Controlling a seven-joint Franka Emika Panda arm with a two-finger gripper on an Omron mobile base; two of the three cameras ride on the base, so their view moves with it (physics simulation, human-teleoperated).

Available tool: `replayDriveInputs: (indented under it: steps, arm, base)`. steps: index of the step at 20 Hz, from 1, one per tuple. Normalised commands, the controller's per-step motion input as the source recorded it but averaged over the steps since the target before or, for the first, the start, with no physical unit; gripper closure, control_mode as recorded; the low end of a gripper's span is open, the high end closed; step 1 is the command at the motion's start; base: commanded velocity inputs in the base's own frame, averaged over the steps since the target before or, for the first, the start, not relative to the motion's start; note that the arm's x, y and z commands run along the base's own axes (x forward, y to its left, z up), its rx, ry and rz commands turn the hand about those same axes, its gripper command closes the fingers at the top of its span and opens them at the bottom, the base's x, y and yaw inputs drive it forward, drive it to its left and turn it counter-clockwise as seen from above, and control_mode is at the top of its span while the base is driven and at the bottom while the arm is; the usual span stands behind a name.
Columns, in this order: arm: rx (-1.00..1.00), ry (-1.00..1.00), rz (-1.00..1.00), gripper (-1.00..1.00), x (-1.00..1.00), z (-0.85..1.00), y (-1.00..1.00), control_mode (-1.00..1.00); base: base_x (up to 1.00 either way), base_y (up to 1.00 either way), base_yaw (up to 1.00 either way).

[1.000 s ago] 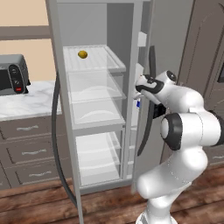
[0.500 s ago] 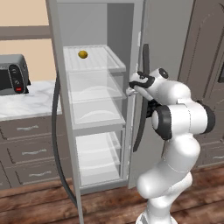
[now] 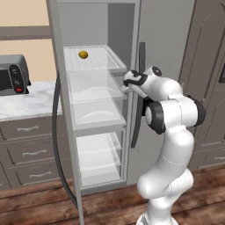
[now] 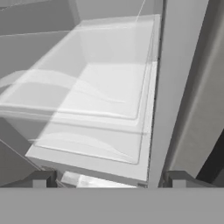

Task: There's a chicken drumstick in the fridge that needs to be moved to the freezer for freezing. Pick up the chicken drumstick from the fridge, place it on any shelf in the freezer, and close the fridge and freezer doors when done.

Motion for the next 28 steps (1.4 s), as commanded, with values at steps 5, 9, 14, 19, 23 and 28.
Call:
replayDriveInputs:
  steps: [5, 9, 14, 19, 23, 28]
  arm:
    - [0.0, 0.0, 0.0, -1.0, 0.35, -0.13, 0.0, -1.0]
    - [0.0, 0.0, 0.0, -1.0, 0.39, -0.17, 0.0, -1.0]
    - [0.0, 0.0, 0.0, -1.0, 0.4, -0.19, 0.0, -1.0]
    - [0.0, 0.0, 0.0, -1.0, 0.47, -0.18, 0.0, -1.0]
    - [0.0, 0.0, 0.0, -1.0, 0.68, -0.16, 0.0, -1.0]
    - [0.0, 0.0, 0.0, -1.0, 0.26, -0.01, 0.0, -1.0]
  base:
    - [0.0, 0.0, 0.0]
    - [0.0, 0.0, 0.0]
    - [0.0, 0.0, 0.0]
    - [0.0, 0.0, 0.0]
    - [0.0, 0.0, 0.0]
    - [0.0, 0.0, 0.0]
